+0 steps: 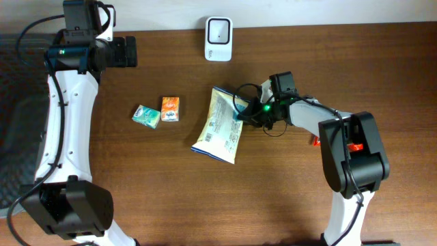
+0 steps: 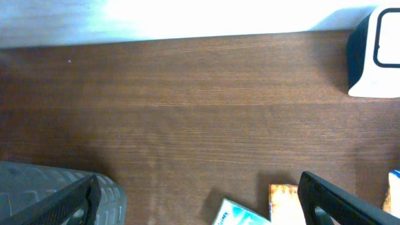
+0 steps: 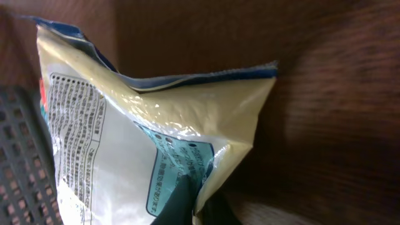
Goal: Scan the item barcode
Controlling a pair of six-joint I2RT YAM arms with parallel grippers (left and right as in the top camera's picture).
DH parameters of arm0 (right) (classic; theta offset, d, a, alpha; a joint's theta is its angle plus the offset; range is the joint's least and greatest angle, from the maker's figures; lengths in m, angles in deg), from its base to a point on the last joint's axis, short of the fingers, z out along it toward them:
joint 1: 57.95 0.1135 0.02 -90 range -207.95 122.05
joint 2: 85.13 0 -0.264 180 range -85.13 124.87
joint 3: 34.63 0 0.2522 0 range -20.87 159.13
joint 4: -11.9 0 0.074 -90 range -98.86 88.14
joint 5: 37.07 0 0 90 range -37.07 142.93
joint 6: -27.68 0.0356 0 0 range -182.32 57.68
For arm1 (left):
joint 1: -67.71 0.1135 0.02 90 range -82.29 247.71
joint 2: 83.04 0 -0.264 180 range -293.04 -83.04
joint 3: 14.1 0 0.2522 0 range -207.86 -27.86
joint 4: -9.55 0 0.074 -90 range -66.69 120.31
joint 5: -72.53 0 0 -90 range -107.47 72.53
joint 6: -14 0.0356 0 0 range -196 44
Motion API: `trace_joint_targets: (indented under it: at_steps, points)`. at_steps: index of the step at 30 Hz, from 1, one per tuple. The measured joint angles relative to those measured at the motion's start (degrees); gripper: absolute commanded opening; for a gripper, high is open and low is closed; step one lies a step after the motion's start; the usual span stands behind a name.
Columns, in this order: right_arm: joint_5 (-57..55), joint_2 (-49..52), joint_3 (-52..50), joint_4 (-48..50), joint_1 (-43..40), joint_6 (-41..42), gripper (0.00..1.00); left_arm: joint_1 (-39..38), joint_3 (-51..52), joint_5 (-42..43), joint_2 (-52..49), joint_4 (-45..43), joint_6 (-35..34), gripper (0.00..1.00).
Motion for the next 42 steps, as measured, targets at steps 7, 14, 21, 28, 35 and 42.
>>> trace_joint_targets:
  at_steps: [7,14,21,28,35,42]
  points:
    - [3.8,-0.1,-1.0,-0.6,-1.1,-2.9,0.04,0.0,0.0,0.0,0.0,0.0,0.0,0.99]
    - [3.4,-5.6,-2.3,-2.0,-2.2,-12.9,0.24,0.0,0.0,0.0,0.0,0.0,0.0,0.99]
    - [2.7,-6.5,-2.2,-3.8,-4.2,-16.0,0.51,0.0,0.0,0.0,0.0,0.0,0.0,0.99]
    - [2.5,-6.4,-3.3,-8.0,-0.3,-13.8,0.54,0.0,0.0,0.0,0.0,0.0,0.0,0.99]
    - [0.0,-4.3,-4.0,-4.4,4.5,-6.1,0.04,0.0,0.0,0.0,0.0,0.0,0.0,0.99]
    - [3.8,-3.5,-4.3,2.0,2.9,-4.3,0.04,0.0,0.0,0.0,0.0,0.0,0.0,0.99]
